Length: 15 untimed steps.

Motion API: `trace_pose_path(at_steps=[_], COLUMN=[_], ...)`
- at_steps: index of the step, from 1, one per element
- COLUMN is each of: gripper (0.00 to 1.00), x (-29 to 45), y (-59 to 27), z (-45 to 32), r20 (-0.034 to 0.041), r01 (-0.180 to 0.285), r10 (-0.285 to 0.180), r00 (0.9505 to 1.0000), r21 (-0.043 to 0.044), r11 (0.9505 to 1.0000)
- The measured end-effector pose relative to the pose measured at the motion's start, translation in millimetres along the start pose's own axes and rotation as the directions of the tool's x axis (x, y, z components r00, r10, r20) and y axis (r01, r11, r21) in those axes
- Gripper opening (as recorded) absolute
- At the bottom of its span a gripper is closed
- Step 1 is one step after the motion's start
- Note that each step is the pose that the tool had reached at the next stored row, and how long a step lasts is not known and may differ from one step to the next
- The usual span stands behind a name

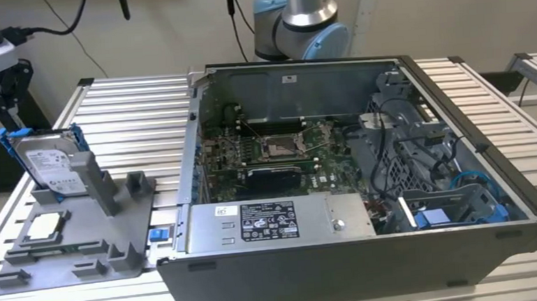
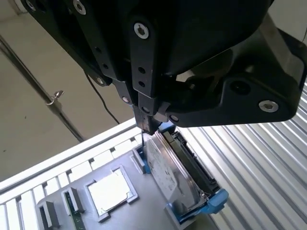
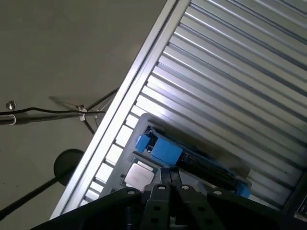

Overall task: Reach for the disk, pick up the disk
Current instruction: 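Pick up the disk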

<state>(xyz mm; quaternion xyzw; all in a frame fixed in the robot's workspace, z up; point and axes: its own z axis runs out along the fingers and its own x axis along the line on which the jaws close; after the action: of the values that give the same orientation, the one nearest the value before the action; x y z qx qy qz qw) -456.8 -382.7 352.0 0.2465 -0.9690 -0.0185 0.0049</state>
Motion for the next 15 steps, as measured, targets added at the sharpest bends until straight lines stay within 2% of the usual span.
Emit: trace_pose_path(at_steps=[5,9,12,15], gripper=[0.00,0.00,0.00,0.00], x=[0.0,0.0,0.0,0.0], y=[0.0,0.0,0.0,0.0], z=[0.0,0.0,0.0,0.0], r20=[-0.0018,-0.0034,-0.0054,-0.0073], r01=[0.047,0.089,0.141,0.194], r10=[-0.047,-0.089,-0.141,-0.194], r00=[0.9989,0.9960,0.9901,0.9809], r21=[0.0000,-0.0002,-0.0003,-0.0006], r11=[0.9989,0.9960,0.9901,0.9809])
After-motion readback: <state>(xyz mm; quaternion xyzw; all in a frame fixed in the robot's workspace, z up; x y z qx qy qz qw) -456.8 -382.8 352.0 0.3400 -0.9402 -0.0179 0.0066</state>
